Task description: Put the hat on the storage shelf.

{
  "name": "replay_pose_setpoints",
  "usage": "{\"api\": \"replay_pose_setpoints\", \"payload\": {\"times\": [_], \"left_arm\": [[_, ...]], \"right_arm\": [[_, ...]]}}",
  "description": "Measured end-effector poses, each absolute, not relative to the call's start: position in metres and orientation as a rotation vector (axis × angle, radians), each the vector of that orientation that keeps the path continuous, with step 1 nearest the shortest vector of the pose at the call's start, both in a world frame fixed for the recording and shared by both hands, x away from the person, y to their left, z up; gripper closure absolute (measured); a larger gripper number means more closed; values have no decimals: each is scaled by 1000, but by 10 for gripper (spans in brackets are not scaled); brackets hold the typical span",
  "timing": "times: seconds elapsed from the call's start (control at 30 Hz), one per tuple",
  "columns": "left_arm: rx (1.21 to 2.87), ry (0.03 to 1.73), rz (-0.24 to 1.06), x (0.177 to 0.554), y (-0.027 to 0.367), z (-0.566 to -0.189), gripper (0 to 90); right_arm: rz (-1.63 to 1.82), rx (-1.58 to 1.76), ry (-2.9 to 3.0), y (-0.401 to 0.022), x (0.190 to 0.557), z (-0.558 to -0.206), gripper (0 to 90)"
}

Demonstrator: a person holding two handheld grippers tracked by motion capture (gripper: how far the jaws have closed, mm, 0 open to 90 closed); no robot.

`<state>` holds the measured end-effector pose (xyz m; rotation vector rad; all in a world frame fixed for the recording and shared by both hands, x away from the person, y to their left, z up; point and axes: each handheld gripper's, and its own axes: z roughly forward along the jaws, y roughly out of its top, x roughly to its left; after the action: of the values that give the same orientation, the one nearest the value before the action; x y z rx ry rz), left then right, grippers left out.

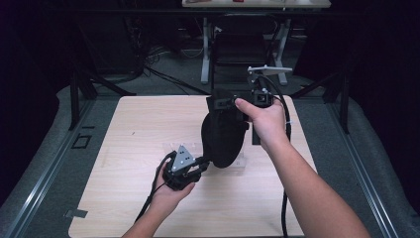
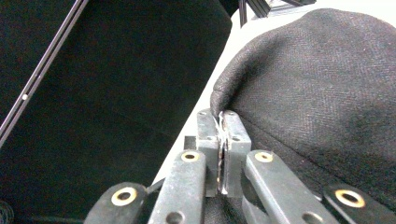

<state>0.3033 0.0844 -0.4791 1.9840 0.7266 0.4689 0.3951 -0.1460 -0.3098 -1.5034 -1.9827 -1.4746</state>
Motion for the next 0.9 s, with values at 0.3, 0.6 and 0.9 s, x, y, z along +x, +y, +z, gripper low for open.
{"api": "replay_pose_setpoints", "payload": {"times": [0.3,0.6,0.9], "left_arm": [[1997,734,496,303,82,-481,759],[2003,726,509,303,83,-481,773],[1999,722,514,302,83,-482,781]], "right_arm": [[-1470,-1493,-1982,-145,395,-310,880],[-1477,-1488,-1969,-145,395,-312,878],[-1479,-1488,-1975,-147,394,-312,873]]}}
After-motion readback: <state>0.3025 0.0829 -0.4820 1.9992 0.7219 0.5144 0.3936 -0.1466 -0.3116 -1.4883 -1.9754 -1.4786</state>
